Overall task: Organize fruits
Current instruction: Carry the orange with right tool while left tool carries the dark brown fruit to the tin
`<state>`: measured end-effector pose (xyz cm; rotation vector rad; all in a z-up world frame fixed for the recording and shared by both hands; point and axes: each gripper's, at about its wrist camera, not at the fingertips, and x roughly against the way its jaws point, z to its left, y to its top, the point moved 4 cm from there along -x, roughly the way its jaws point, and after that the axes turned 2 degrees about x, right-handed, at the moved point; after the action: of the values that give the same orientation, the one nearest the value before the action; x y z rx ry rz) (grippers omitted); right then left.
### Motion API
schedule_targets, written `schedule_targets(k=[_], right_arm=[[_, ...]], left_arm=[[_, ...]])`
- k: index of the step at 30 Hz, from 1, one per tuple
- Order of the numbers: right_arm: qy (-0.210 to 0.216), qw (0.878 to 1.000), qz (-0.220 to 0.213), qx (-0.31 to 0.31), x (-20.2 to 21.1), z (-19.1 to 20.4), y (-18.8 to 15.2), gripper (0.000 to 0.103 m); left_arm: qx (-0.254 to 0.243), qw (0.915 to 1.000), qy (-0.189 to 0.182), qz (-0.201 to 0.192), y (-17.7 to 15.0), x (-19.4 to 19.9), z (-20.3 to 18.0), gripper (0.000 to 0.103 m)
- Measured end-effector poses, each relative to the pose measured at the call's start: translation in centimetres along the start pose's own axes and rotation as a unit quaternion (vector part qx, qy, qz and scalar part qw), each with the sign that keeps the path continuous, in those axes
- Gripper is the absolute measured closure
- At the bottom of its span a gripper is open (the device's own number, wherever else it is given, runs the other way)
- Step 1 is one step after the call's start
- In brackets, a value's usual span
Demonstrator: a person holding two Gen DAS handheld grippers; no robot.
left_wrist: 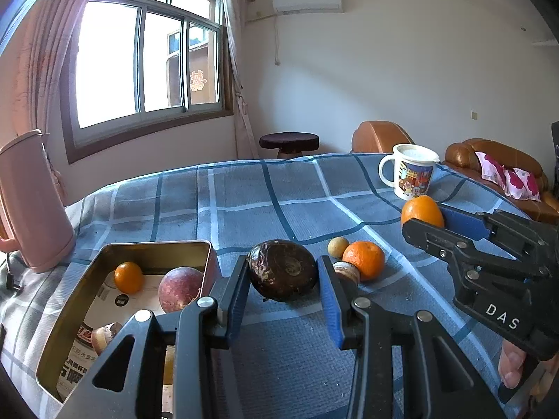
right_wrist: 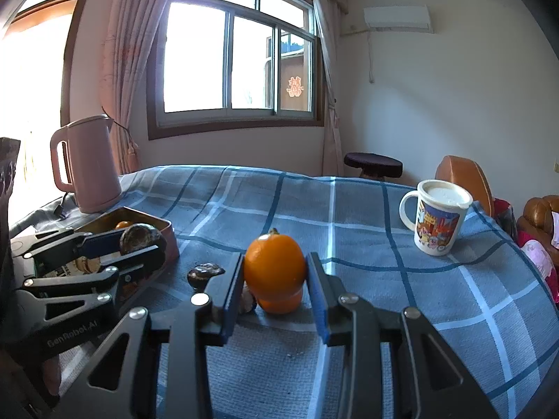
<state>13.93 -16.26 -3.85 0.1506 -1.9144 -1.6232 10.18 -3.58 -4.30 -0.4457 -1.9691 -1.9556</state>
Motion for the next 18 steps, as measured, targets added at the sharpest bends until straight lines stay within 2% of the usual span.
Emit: schedule_targets(k=[18], right_arm=[[-0.003, 1.0, -0.018, 0.008, 0.7, 0.2, 0.2, 0.065]], left_arm=[[0.003, 0.9995, 0.009, -0.031, 0.0, 1.2, 0.2, 0.063]])
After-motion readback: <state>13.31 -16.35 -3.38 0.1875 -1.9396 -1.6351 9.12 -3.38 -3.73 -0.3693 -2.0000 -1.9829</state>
